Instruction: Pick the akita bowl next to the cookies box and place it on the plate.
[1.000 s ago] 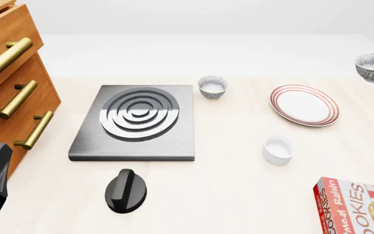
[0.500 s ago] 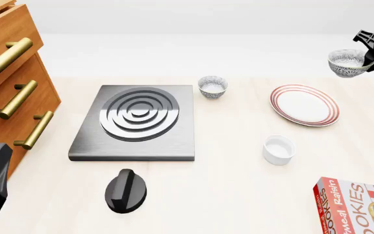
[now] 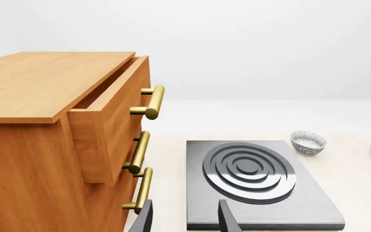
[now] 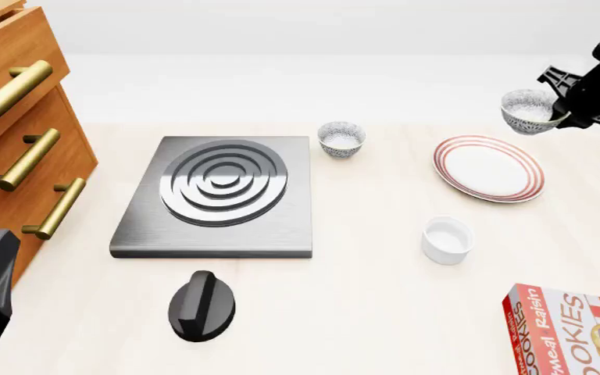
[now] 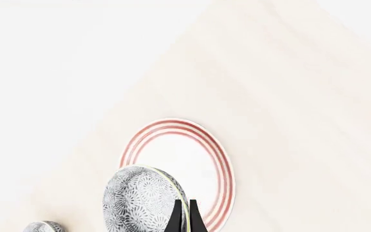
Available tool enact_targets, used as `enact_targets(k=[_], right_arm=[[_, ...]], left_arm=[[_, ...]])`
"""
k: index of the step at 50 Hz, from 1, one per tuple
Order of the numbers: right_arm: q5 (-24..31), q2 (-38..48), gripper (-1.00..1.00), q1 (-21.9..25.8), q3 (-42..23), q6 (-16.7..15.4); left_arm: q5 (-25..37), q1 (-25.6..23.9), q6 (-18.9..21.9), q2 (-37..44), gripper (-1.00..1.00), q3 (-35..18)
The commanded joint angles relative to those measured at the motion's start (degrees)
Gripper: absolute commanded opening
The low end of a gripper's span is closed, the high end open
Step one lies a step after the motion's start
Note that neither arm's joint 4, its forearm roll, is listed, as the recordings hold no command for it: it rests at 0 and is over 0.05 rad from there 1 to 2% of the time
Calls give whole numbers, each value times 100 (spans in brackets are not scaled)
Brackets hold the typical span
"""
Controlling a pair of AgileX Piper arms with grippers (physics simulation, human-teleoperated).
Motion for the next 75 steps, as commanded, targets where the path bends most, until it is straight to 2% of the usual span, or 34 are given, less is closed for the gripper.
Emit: enact_targets(k=[1,10,11,20,22,24,38,40,43,63,75], right_arm=[[-491,23,-100,33,337,158],[-788,51,-100,114,569,328],[-859,41,-100,165,627,419],[-971,118,-100,192,670,456],[-1072,129,-100,261,758,560],[-1031,179,-100,213,694,439],[-1194,290,-100,314,762,503],[-1091,354,-100,228,620,234],[-1165,368,-100,245,695,309],[-1301,577,-100,242,734,154],[-1398,647,-100,261,767,197]], left_arm=[[0,0,0,0,100,0],[0,0,0,0,100,0],[0,0,0,0,100,0],[0,0,0,0,100,0],[0,0,0,0,100,0],[0,0,0,0,100,0],[0,0,0,0,100,0],[0,0,0,0,100,0],[0,0,0,0,100,0],[0,0,0,0,100,0],[0,0,0,0,100,0]])
